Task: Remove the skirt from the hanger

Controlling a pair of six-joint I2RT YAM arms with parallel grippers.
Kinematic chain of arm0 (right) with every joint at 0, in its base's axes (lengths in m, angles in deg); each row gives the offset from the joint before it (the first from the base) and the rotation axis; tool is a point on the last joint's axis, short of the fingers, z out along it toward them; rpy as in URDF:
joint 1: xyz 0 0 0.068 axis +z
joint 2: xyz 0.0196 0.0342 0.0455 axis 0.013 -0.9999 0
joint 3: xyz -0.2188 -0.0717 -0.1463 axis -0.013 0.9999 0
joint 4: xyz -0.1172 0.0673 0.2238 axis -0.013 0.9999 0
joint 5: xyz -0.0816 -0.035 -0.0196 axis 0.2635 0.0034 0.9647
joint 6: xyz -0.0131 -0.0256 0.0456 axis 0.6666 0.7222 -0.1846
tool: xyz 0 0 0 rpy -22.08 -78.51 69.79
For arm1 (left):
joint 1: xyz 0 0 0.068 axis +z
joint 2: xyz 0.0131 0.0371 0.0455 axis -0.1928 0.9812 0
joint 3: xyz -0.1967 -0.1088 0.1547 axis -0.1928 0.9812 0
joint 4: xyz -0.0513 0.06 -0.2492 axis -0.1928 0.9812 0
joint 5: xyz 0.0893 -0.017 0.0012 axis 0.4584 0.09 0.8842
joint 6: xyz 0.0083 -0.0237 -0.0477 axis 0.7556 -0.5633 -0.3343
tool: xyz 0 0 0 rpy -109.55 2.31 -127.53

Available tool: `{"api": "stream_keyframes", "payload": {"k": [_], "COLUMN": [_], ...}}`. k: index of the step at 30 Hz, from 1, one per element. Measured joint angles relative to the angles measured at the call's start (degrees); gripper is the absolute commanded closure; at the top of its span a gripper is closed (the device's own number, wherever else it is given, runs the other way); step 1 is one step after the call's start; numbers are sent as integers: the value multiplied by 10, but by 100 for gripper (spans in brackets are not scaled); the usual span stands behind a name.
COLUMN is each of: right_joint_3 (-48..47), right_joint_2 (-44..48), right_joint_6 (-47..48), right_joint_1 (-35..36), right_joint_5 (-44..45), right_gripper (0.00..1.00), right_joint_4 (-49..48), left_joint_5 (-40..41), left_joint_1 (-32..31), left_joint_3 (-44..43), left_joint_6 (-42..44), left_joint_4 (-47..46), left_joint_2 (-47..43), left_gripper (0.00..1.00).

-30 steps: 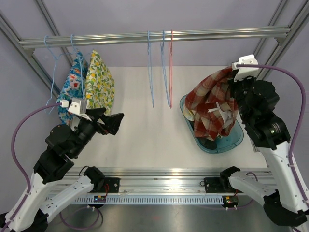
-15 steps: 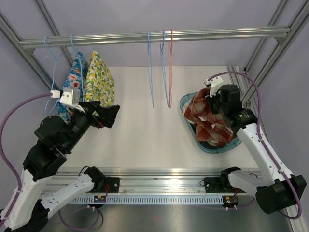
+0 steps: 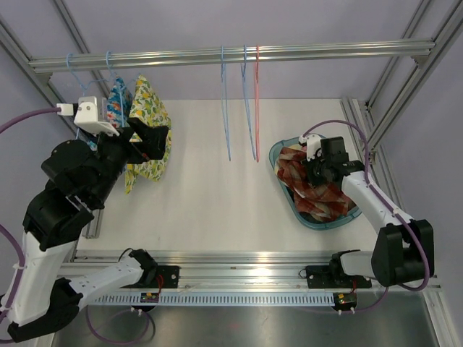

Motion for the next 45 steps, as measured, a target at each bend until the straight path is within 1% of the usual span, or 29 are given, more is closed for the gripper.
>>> {"api": "stream_keyframes", "payload": {"k": [2,4,5,7,8,10,11,12,13,15,21,25,28,30,33,36,38,41,42,43,45], "right_joint_3": [-9,-27,-36,-52,-63,-83,-94,-104,-113,-129,-171,-178,-181,-186,-194,-200,-205,-209,-210,-210,-210], "right_joint_2": [-16,-34,-40,-43,-42,-36,-30,-22,-11,10,61,77,80,80,84,97,104,113,115,117,119], "right_joint_6": [15,30,38,50,58,73,79,85,89,97,102,102,101,98,93,89,88,88,87,87,87], "right_joint_1": [-15,-31,-41,-59,-68,-81,-85,-88,-90,-91,-92,-92,-92,-92,-92,-92,-92,-92,-92,-92,-92], "right_joint_5": [-31,-63,-81,-111,-126,-148,-157,-163,-171,-182,-213,-234,-247,-254,-264,-269,-273,-275,-277,-279,-285], "right_gripper": [96,87,76,58,41,29,21,10,6,1,1,1,1,1,1,1,0,0,1,1,0], "right_joint_4": [8,23,33,56,70,96,108,120,131,149,198,223,243,255,262,266,273,277,278,279,282], "left_joint_5": [11,15,14,12,11,10,9,7,5,-2,-43,-70,-97,-125,-163,-195,-210,-228,-232,-235,-241], "left_joint_1": [5,19,32,60,72,93,103,114,125,147,223,265,303,338,387,416,424,430,430,430,430], "left_joint_3": [-16,-34,-46,-69,-80,-97,-102,-105,-106,-106,-102,-101,-95,-79,-39,0,20,45,51,56,68], "left_joint_6": [-1,-2,-4,-9,-11,-14,-15,-15,-15,-15,-15,-14,-6,2,11,18,22,32,36,39,48], "left_joint_4": [12,26,35,49,56,69,74,78,81,91,104,103,102,91,68,47,28,-2,-12,-20,-40], "left_joint_2": [21,42,54,78,89,110,118,124,129,137,147,146,147,146,147,159,167,179,182,183,183], "left_gripper": [1,2,3,4,4,4,4,4,5,7,11,13,17,20,22,27,30,39,44,54,66]}}
